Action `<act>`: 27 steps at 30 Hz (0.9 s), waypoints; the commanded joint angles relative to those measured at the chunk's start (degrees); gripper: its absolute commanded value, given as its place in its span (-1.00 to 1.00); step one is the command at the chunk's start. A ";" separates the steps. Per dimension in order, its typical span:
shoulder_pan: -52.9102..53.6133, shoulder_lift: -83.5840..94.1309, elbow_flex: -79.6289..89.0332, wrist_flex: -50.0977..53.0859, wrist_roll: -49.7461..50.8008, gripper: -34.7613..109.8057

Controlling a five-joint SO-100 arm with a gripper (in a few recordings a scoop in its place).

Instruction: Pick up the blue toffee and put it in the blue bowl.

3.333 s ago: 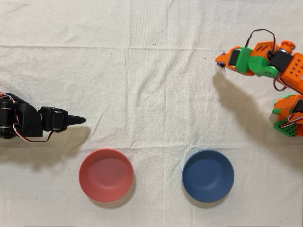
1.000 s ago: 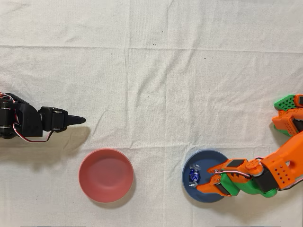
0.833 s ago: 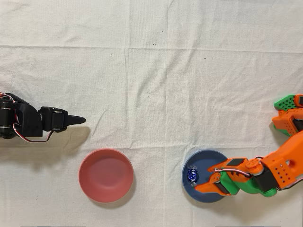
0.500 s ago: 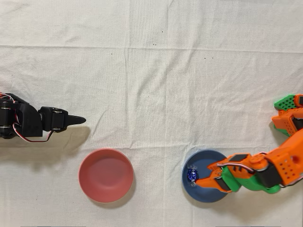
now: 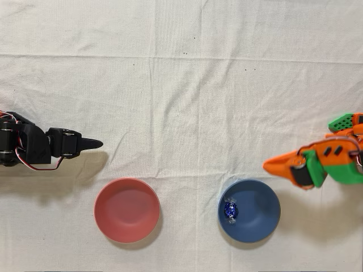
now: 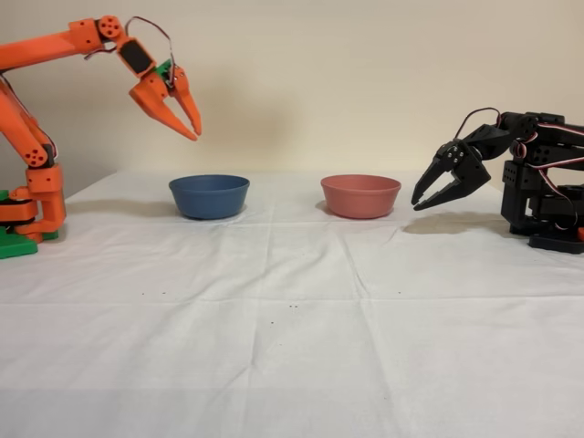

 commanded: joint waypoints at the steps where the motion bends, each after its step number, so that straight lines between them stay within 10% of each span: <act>1: 5.36 10.46 6.94 -5.62 -2.20 -0.52; 27: 12.83 61.70 57.04 -17.40 11.87 -0.52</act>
